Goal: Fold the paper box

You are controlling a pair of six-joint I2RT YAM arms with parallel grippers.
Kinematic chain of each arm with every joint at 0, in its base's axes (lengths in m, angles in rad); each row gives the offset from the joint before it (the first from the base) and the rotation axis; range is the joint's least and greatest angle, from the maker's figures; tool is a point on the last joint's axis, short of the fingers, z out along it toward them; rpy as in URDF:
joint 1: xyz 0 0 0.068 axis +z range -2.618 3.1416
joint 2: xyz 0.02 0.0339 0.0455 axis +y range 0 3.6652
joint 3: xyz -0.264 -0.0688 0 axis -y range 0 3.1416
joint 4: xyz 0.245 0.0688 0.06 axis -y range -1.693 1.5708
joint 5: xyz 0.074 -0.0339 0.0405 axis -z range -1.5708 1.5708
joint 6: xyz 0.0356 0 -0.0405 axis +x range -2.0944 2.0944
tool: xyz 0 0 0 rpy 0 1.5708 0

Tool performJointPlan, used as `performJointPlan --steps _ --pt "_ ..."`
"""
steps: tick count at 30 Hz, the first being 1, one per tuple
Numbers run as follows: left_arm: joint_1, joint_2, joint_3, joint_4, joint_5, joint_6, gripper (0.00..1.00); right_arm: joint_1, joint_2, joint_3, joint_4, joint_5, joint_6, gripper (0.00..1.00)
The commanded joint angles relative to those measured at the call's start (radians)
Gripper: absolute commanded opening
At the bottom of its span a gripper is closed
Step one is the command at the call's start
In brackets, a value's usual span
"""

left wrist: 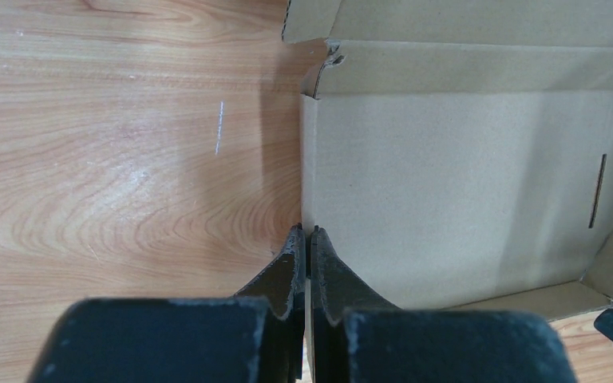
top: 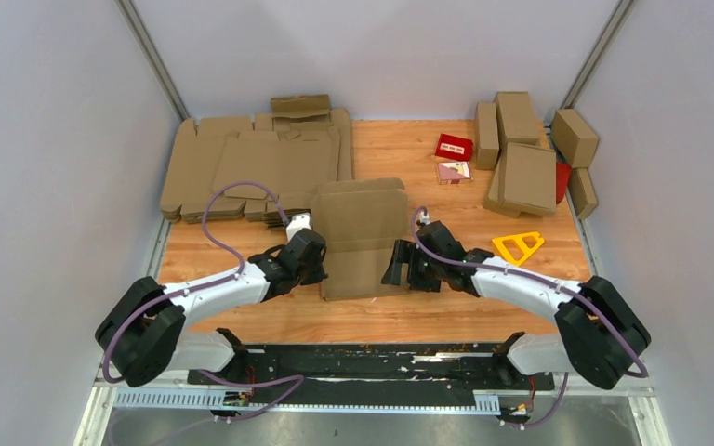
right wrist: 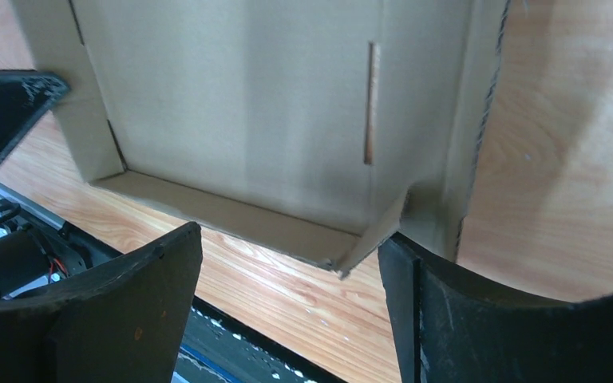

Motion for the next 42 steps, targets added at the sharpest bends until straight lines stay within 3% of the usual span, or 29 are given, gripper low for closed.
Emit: performJointPlan --steps 1,12,25,31,37,42 --pt "-0.007 0.011 0.027 0.028 0.002 0.013 0.0 0.013 0.032 0.064 0.083 0.027 -0.018 0.82" --pt "-0.008 0.02 0.037 0.017 0.008 0.025 0.0 0.034 0.095 0.14 0.054 0.003 -0.162 0.85" --pt "-0.007 0.008 0.04 0.002 -0.009 0.033 0.0 0.002 -0.018 0.221 -0.196 0.227 -0.296 0.81" --pt "-0.007 0.013 0.041 0.004 -0.005 0.034 0.0 -0.065 -0.028 0.18 -0.202 0.288 -0.306 0.7" --pt "-0.007 0.013 0.042 0.004 -0.002 0.039 0.0 -0.077 0.058 0.188 -0.17 0.292 -0.33 0.48" --pt "-0.007 0.008 0.042 -0.004 -0.004 0.039 0.0 -0.077 0.131 0.203 -0.172 0.294 -0.334 0.35"
